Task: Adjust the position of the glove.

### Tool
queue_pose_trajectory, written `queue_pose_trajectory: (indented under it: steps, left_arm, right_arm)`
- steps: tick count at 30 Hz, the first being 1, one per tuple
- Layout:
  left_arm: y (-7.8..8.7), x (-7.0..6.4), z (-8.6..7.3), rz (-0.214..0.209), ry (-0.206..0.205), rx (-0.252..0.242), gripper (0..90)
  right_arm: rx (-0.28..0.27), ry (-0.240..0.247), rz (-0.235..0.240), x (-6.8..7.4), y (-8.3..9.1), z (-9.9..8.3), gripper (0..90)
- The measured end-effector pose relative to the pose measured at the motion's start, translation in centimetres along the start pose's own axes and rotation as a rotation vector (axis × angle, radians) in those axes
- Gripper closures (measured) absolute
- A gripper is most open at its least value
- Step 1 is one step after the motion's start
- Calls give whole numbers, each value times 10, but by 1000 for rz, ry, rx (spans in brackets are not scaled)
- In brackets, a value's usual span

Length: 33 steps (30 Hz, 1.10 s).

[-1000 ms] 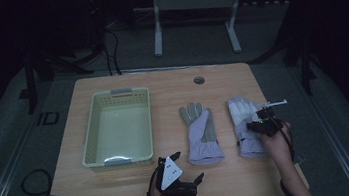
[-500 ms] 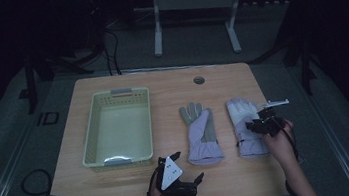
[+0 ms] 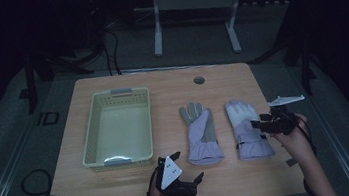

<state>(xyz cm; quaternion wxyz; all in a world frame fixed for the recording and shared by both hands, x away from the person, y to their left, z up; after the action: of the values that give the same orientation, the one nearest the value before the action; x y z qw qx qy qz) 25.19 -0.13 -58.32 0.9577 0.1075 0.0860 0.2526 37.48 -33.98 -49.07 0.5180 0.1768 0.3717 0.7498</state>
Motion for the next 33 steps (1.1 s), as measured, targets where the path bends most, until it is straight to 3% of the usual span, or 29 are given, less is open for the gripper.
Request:
queue_pose_trajectory:
  steps: [2,7,14,19,22,25,30,33]
  left_arm:
    - [0,0,0,1,-3,1,11]
    - [0,0,0,4,-1,1,11]
    - [0,-1,0,3,-4,0,11]
    - [0,0,0,4,5,1,11]
    - [0,0,0,4,1,0,11]
    - [0,-1,0,2,-9,4,11]
    - [0,-2,0,3,-12,6,11]
    - [0,-2,0,2,-15,6,11]
  right_arm:
    - [17,-6,-11,-4,-3,-1,482]
    - [59,-53,27,-5,-23,-7,456]
    - [111,-92,18,-6,-58,-31,408]
    - [60,-38,23,-1,-61,-38,309]
    - [48,-8,4,3,-61,-39,304]
    - [22,-16,13,2,-63,-42,352]
    - [25,-23,45,4,-60,-42,614]
    - [39,-56,50,4,-59,-41,647]
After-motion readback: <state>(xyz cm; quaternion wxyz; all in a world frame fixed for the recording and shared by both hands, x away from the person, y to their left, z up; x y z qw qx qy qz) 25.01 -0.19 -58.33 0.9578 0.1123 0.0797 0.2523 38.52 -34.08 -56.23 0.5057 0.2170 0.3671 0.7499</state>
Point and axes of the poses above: each handheld gripper's, and its own axes: y roughly backward along the jaws, z roughly out of its top, x roughly to its left, the point moved 3 cm from there along -y, roughly forward along the jaws, and after that the axes turned 11 degrees about -z, right-handed, at the moved point
